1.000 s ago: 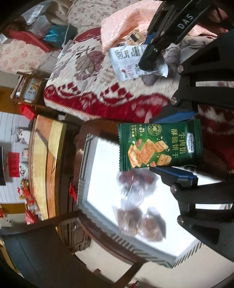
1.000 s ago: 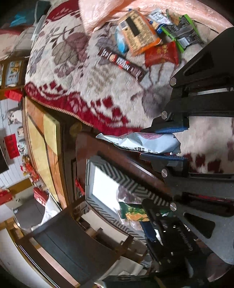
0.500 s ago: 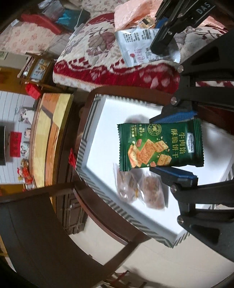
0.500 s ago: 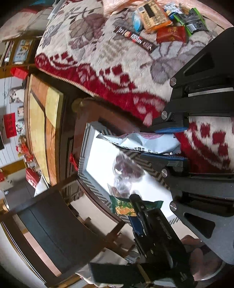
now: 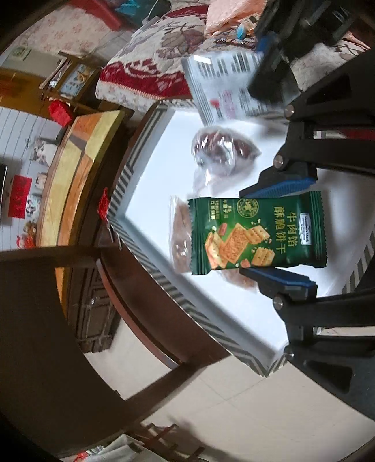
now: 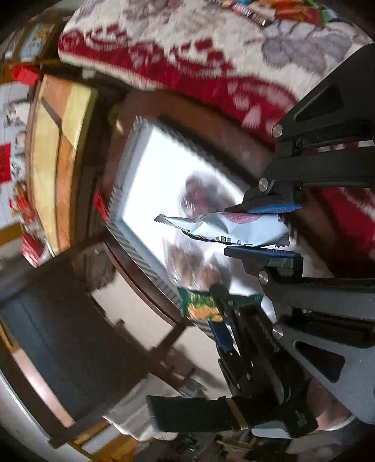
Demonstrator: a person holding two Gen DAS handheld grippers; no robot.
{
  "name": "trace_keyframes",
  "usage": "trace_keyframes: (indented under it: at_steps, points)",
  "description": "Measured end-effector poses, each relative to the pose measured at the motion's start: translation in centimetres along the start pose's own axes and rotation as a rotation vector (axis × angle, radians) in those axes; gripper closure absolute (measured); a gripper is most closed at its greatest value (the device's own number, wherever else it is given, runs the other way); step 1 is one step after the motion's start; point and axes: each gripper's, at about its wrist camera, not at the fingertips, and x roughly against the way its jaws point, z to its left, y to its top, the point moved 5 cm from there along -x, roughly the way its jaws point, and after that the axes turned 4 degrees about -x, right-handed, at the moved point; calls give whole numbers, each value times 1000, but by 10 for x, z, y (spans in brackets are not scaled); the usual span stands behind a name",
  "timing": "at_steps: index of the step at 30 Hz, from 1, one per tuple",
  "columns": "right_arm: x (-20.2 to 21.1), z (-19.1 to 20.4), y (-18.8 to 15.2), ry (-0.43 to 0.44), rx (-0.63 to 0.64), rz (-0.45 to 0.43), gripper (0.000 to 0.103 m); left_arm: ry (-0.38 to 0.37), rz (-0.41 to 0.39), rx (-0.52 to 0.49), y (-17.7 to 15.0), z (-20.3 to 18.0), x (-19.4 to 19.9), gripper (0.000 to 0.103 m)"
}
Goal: Organize snacks
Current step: 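Lower both packets into the tray and open both grippers, then move back to the pile and grasp the Nescafe stick with the left gripper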
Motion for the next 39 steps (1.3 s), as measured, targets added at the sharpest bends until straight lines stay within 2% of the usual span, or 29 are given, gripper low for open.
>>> trace_keyframes:
  at_steps: [8,12,14,15,18,25,31,39]
  points:
    - [-55,15,-13,95,-9,139,85,29,11,23,-2,13,-12,56]
    - [-69,9,-20,63,-16,166,83,40,26,27,-4,15,-19,54]
    - [-63,9,-18,49,-8,146,75,40,31,27,-4,15,-21,52]
    - [-62,8,-17,33,1,145,67,45,36,32,-5,16,-22,48]
    - [-48,8,-14,-2,35,106,58,45,41,45,-5,19,-22,34]
    - [-11,4,-17,-19,62,13,58,53,0,27,-6,8,-5,27]
    - [13,-10,-32,-57,58,-34,57,52,-57,-38,-5,-21,15,21]
    - [49,-51,-52,-136,-22,-93,57,-24,-66,-125,-14,-81,30,19]
